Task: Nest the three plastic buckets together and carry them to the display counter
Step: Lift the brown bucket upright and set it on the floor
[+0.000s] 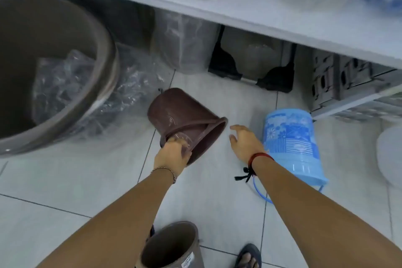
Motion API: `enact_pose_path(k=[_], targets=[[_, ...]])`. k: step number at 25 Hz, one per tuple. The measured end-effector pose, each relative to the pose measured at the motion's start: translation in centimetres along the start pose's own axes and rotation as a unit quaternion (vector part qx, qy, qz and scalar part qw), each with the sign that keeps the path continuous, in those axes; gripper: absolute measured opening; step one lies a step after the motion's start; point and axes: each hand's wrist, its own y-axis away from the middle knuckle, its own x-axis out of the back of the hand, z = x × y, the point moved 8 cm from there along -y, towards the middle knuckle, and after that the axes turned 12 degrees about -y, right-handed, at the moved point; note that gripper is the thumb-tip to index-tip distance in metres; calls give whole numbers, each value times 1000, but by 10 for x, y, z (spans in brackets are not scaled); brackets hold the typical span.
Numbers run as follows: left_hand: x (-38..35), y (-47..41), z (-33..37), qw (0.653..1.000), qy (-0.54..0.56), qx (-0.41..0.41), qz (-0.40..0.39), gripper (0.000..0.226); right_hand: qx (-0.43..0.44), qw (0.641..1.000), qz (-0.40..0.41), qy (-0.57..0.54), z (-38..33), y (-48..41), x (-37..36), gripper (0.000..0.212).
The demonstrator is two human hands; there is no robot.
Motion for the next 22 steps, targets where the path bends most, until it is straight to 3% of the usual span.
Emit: enact_pose_path(k=[4,7,11,14,17,22], targets=[[-56,-26,-2,998,-45,40,22,43,-13,1000,-2,-17,33,-42,-32,46],[-69,-33,0,994,-70,36,76,37,-26,999,4,-37,48,-57,-50,48],[-31,-28,-12,989,-16,18,149,32,-88,993,9,-84,55,-54,-53,50],[5,-29,-43,980,33,62,185,34,-175,974,10,-141,61,-41,-59,45],[19,-39,-65,971,125,123,160,32,-190,950,75,-237,50,-34,-48,51],[-17,-69,-117,944,254,198,77,35,-121,956,89,-250,26,-37,-37,55]])
